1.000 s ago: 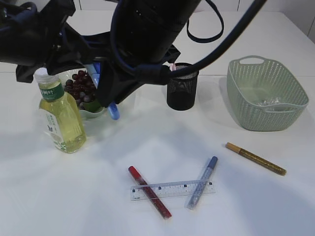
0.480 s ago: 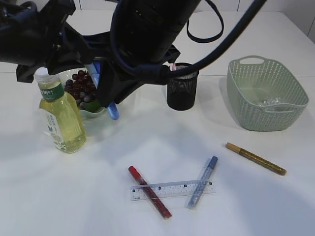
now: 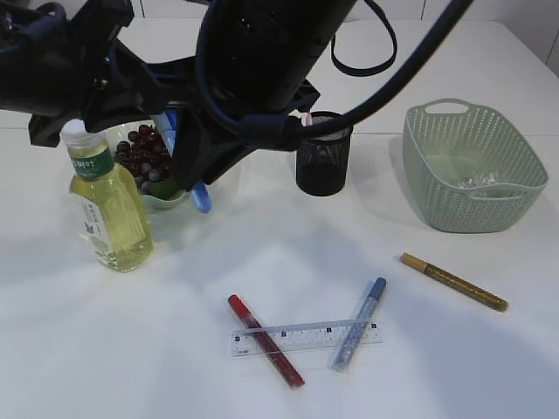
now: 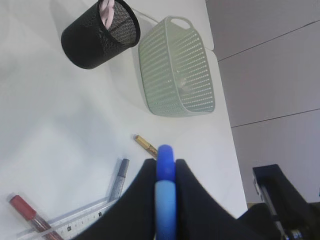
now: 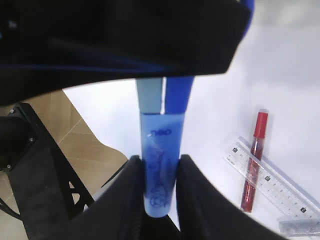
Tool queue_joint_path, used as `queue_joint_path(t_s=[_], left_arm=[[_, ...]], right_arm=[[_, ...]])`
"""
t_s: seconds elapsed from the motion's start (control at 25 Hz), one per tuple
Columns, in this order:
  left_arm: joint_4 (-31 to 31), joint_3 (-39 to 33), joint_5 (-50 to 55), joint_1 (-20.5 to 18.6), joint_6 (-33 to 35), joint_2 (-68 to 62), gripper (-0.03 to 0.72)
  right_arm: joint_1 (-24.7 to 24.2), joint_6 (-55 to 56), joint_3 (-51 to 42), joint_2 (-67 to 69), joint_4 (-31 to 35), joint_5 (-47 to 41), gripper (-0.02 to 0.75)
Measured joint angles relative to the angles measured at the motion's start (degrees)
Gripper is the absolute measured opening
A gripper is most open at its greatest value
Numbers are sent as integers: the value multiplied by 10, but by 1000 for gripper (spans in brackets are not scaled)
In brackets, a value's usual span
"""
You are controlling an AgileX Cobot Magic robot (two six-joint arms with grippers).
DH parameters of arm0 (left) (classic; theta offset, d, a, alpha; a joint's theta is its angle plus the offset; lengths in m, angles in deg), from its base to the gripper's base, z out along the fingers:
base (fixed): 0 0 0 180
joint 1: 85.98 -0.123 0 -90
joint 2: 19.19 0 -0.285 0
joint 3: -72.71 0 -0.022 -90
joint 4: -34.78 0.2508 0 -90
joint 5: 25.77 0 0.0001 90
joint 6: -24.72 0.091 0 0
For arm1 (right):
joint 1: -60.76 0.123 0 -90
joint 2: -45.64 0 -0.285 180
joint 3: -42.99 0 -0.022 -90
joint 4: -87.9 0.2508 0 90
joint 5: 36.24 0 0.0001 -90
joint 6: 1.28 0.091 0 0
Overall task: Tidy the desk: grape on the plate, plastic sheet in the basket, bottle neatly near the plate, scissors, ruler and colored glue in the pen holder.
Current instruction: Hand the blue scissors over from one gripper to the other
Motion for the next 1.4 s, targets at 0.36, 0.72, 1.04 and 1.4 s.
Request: queue_joint_path(t_s=[0.36,0.72,1.04,1.4], left_arm=[[2,0,0,0,0,-1,50],[3,0,0,0,0,-2,49],[17,0,0,0,0,-2,49],[23,0,-14,0,0,-2,49]], right_arm=[[0,-1,0,0,0,0,248],[0,-2,0,0,0,0,277],[0,-2,0,0,0,0,279],[0,-2,0,0,-4,0,279]])
